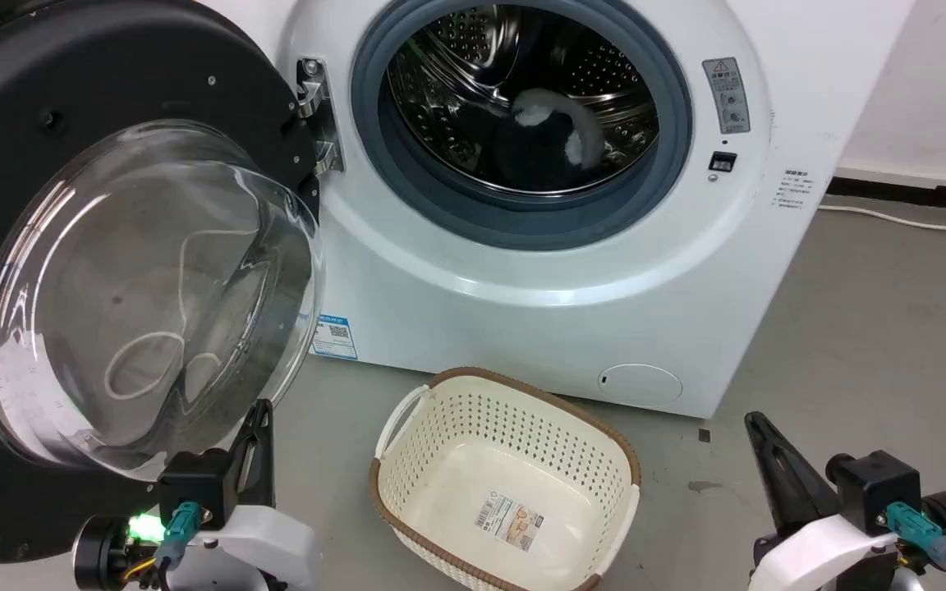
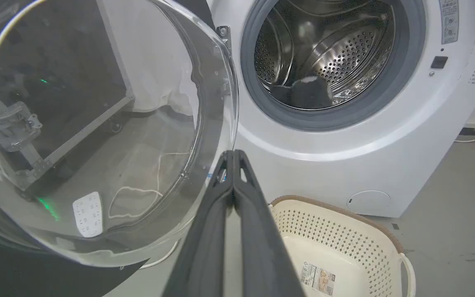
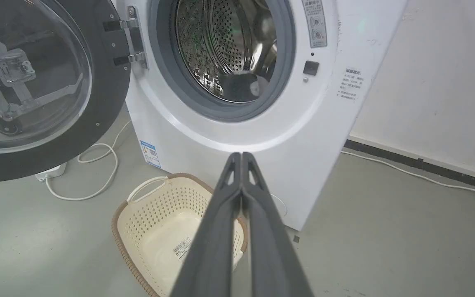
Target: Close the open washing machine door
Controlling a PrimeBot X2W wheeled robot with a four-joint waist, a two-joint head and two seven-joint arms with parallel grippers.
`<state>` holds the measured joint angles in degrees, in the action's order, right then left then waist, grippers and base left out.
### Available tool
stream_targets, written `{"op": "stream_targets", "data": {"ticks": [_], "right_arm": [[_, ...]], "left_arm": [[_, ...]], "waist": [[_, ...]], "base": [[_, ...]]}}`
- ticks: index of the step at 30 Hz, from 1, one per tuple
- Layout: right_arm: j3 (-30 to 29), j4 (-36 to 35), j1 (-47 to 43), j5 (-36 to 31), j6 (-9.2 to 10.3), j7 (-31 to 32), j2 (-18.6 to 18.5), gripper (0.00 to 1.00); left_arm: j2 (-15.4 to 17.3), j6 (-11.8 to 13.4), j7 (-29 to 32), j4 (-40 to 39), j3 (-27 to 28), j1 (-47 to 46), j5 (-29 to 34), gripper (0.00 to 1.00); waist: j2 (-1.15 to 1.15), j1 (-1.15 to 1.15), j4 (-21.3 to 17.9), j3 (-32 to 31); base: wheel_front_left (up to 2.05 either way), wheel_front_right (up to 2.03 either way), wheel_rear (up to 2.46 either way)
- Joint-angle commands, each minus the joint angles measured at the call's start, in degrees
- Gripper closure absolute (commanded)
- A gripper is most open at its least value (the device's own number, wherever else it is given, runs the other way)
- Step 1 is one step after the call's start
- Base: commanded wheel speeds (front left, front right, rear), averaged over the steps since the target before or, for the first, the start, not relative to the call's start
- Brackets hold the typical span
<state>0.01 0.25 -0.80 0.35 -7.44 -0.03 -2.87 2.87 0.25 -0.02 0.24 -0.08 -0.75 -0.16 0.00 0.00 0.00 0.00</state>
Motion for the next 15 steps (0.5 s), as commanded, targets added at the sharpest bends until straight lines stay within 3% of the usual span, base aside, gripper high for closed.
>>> {"op": "stream_targets", "data": {"ticks": [1, 15], "right_arm": [[-0.01, -0.25, 0.8, -0.35, -0.05, 0.03, 0.0, 1.0], [-0.01, -0.25, 0.8, -0.35, -0.05, 0.03, 0.0, 1.0]], "left_arm": [[0.0, -0.25, 0.02, -0.24, 0.08, 0.75, 0.16, 1.0], [0.0, -0.25, 0.02, -0.24, 0.08, 0.75, 0.16, 1.0]], "waist": [[0.0, 0.0, 0.0, 0.0], [0.0, 0.0, 0.0, 0.0]], "base": [[0.0, 0.0, 0.0], [0.0, 0.0, 0.0]]}}
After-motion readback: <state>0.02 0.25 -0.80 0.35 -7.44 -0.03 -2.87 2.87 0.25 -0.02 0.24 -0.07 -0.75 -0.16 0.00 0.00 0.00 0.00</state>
